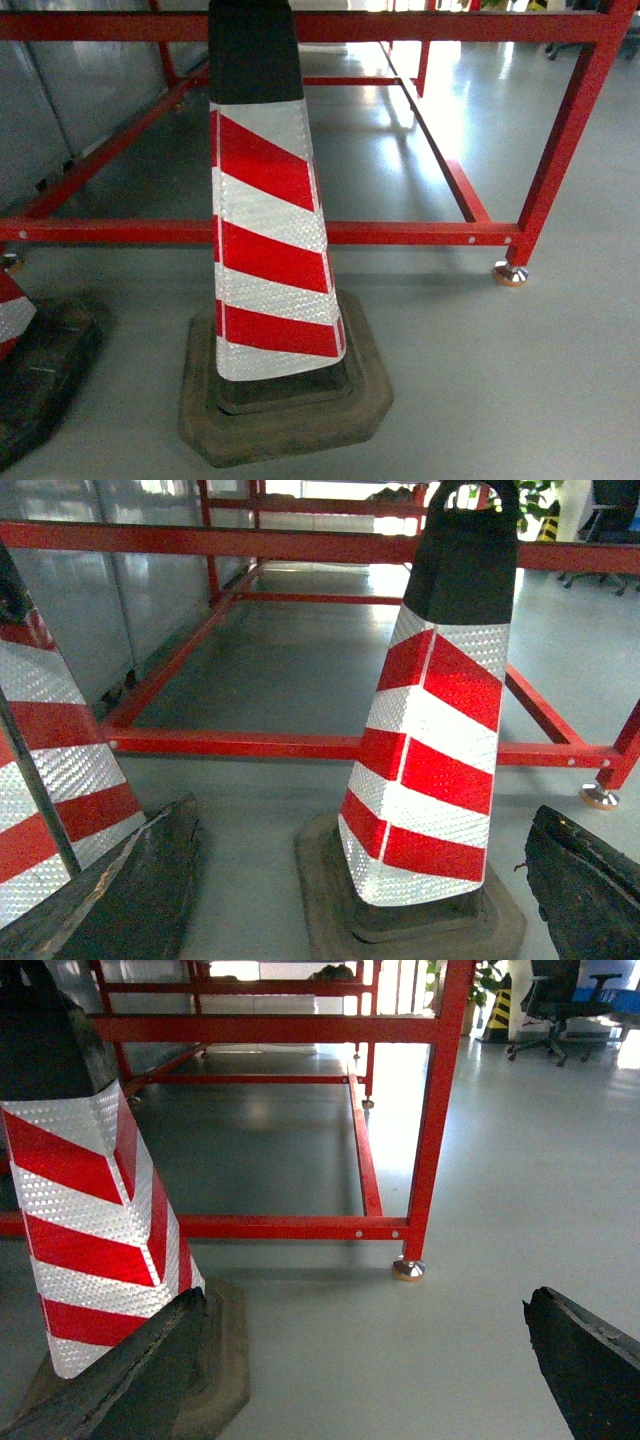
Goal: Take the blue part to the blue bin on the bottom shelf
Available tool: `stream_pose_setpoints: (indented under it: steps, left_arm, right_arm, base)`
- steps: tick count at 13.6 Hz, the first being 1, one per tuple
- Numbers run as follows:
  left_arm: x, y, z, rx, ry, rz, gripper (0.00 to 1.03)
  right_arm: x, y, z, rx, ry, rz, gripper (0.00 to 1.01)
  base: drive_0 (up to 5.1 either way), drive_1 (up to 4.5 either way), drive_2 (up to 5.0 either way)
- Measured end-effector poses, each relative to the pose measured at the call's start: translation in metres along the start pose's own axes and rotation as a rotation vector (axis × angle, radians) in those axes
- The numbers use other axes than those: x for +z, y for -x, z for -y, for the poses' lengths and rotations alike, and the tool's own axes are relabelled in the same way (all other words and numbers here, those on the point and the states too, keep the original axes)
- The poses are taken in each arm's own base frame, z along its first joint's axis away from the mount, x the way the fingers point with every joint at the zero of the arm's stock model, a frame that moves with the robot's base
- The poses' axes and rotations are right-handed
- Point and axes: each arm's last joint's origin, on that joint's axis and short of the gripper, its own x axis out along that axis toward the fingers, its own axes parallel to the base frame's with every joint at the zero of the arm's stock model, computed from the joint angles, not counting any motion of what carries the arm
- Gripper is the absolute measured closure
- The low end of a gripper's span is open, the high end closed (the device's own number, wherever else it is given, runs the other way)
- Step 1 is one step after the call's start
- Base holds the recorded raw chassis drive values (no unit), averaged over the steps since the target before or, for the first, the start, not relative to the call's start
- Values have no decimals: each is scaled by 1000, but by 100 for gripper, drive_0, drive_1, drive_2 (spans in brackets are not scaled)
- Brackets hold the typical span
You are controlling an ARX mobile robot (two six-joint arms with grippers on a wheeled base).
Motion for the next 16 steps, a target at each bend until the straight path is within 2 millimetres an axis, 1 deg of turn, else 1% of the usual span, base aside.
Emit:
stream_pose_setpoints:
  steps: [16]
  left_arm:
    - [0, 0, 0, 0, 0, 0, 5]
  right_arm:
    - [0, 0, 0, 0, 0, 0, 3]
  base:
    - [0, 0, 0]
